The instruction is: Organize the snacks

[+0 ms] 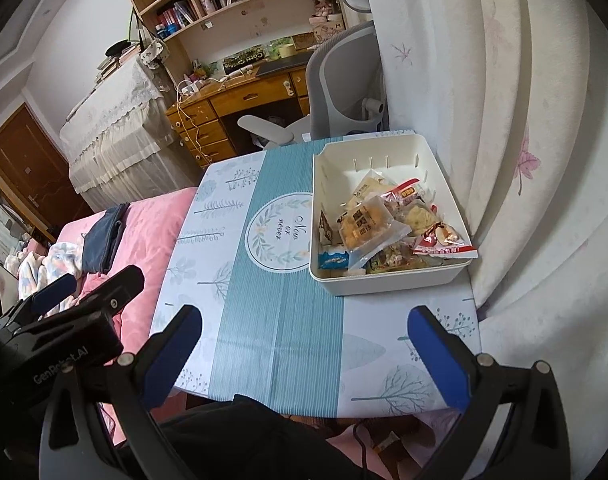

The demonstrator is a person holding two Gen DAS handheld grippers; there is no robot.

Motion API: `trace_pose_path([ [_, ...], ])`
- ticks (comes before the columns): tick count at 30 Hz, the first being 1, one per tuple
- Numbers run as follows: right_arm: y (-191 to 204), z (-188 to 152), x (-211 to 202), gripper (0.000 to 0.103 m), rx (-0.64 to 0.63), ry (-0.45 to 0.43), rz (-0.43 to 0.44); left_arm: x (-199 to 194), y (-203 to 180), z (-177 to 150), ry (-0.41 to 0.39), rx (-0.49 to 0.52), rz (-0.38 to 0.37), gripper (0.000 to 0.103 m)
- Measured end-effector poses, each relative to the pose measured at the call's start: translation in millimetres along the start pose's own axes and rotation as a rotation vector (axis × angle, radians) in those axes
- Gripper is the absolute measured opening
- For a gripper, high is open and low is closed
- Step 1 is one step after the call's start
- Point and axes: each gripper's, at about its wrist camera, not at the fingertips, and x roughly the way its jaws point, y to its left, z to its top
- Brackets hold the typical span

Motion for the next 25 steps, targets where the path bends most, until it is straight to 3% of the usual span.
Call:
trace_pose_path([
  [25,-2.8,-3.4,8.2,0.103,0.029,0.045,-0.023,11.9,-0.3,0.2,0.033,0.018,-0.012,0.102],
])
